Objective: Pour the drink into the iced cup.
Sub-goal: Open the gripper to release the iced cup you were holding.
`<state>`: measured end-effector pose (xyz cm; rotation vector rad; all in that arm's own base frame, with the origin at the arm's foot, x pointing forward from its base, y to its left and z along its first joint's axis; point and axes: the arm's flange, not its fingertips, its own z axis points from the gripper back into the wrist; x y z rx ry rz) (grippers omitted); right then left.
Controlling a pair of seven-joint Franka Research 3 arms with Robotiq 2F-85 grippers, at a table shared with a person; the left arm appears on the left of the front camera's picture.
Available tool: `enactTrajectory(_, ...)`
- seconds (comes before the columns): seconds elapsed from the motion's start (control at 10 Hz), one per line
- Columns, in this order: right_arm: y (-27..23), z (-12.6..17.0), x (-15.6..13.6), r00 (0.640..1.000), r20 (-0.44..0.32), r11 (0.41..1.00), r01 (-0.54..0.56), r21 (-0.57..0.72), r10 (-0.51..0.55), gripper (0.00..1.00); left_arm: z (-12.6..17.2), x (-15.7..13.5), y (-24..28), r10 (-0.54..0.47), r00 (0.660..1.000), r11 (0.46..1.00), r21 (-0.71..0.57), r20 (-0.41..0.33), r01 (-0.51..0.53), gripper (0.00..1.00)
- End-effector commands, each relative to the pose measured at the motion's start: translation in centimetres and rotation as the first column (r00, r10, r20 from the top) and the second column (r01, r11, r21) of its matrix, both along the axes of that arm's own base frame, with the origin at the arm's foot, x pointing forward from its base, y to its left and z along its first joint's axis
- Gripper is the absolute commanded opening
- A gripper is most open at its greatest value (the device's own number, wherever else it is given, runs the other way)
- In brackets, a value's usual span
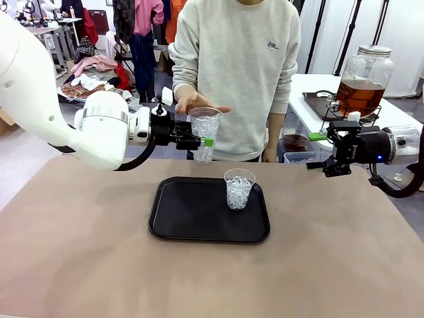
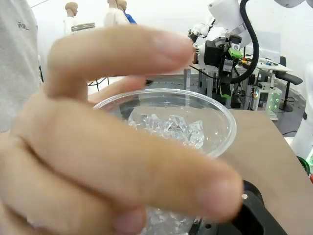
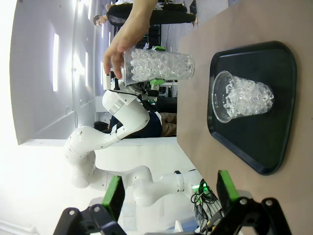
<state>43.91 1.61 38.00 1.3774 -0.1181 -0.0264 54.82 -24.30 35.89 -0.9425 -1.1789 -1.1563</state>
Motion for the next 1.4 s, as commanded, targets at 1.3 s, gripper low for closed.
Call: enactTrajectory(1.3, -0.04, 0.2, 0.02, 1.0, 0.004, 1.0, 0.001, 0.001, -0.001, 1.0, 0.43, -0.06, -0.09, -0.003, 1.0, 1.0, -0.007, 0.007, 0.003, 0.71)
